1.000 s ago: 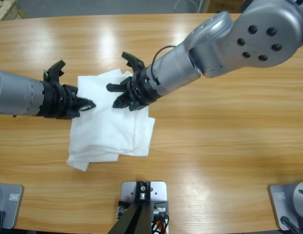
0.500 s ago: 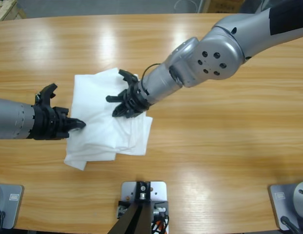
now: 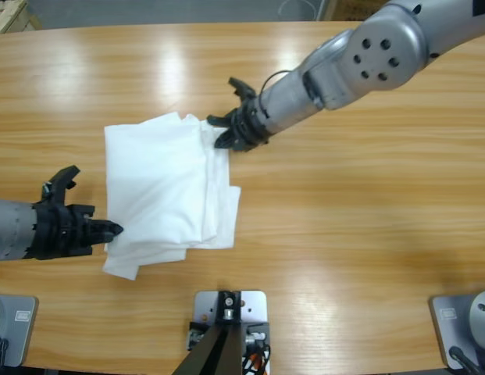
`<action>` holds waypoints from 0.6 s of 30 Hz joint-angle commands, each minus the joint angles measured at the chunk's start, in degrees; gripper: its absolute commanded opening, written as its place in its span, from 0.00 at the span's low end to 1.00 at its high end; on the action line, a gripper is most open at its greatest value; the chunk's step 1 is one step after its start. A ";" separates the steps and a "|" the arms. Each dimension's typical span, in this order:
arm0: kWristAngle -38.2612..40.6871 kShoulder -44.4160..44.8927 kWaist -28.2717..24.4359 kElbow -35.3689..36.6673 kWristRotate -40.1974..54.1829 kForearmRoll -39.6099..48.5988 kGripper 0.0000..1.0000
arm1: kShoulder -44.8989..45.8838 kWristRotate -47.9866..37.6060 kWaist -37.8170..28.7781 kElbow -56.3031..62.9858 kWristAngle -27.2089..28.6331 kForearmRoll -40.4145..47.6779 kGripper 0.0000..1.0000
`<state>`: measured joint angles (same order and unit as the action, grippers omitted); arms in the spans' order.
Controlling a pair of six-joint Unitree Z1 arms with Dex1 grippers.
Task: Fold clothes
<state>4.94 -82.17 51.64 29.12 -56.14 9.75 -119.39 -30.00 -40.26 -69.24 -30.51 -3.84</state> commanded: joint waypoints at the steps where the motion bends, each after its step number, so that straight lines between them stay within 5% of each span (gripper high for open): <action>1: -1.34 6.11 0.17 3.46 -0.55 -0.29 0.00 | 16.39 0.83 -8.32 0.23 -2.75 -10.16 0.00; 7: -1.34 -1.29 -4.02 6.36 -0.64 -2.31 0.00 | 9.84 -2.58 -15.72 4.36 -7.76 -2.84 0.00; 18: -0.81 -9.75 -8.13 7.75 -0.68 -7.20 0.00 | -1.82 -6.18 -16.60 7.14 -10.73 8.67 0.00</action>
<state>4.27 -88.56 44.18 38.18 -56.14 3.49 -115.00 -34.60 -56.14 -65.64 -39.09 3.16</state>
